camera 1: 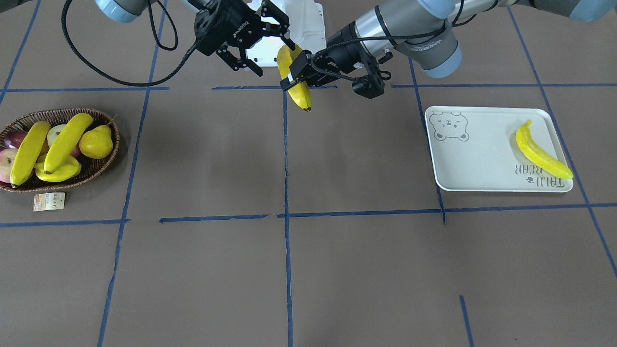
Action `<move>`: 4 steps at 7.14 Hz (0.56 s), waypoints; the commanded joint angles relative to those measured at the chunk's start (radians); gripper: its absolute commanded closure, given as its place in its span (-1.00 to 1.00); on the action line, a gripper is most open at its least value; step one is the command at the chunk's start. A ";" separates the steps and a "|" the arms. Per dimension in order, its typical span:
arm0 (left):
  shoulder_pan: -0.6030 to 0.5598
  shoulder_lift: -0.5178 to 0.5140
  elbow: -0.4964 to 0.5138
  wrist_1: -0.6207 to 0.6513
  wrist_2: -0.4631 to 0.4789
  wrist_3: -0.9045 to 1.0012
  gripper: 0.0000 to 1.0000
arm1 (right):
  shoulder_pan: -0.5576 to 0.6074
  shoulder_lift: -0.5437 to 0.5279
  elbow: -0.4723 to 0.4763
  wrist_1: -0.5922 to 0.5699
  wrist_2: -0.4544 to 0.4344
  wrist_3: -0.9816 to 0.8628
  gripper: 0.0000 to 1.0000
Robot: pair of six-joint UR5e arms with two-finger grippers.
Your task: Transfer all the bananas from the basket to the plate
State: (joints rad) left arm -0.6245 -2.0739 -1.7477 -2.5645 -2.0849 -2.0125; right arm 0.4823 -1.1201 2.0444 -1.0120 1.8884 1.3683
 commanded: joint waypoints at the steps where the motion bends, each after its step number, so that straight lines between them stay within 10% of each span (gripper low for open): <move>1: -0.142 0.095 0.016 0.088 -0.103 0.141 1.00 | 0.018 -0.061 0.043 0.000 0.008 0.000 -1.00; 4: -0.271 0.390 0.004 0.222 -0.103 0.543 1.00 | 0.048 -0.122 0.074 0.000 0.014 -0.002 -1.00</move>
State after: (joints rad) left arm -0.8500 -1.8077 -1.7479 -2.3673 -2.1916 -1.6156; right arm 0.5178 -1.2231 2.1110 -1.0129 1.8995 1.3673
